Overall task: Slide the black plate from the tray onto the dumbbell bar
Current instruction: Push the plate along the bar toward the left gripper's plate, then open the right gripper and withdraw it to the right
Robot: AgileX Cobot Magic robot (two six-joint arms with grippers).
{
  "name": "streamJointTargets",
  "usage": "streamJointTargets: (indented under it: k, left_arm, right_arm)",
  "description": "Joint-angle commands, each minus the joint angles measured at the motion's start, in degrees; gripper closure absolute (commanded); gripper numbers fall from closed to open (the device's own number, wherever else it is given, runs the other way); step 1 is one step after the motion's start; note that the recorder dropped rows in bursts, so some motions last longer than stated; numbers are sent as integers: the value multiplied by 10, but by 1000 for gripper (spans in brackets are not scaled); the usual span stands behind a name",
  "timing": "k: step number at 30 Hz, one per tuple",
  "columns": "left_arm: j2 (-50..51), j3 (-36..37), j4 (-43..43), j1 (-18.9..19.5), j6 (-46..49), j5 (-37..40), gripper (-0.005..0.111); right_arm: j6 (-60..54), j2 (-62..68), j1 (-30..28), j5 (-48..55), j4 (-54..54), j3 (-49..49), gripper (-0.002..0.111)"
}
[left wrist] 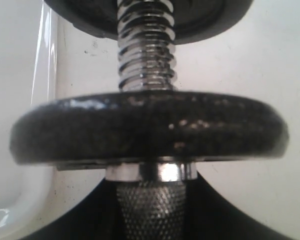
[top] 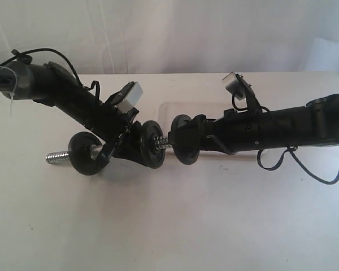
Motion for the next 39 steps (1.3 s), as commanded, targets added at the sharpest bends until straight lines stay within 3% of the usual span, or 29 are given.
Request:
streamJointTargets:
  k: [1, 21, 39]
  left_arm:
    - [-12, -3, -345, -7, 37, 79, 107]
    - [-12, -3, -381, -7, 48, 79, 107]
    - [-12, -3, -382, -7, 49, 79, 107]
  right_arm:
    - [-11, -8, 2, 23, 49, -16, 108]
    - [23, -8, 2, 28, 49, -64, 106]
    - [38, -8, 2, 48, 49, -63, 44]
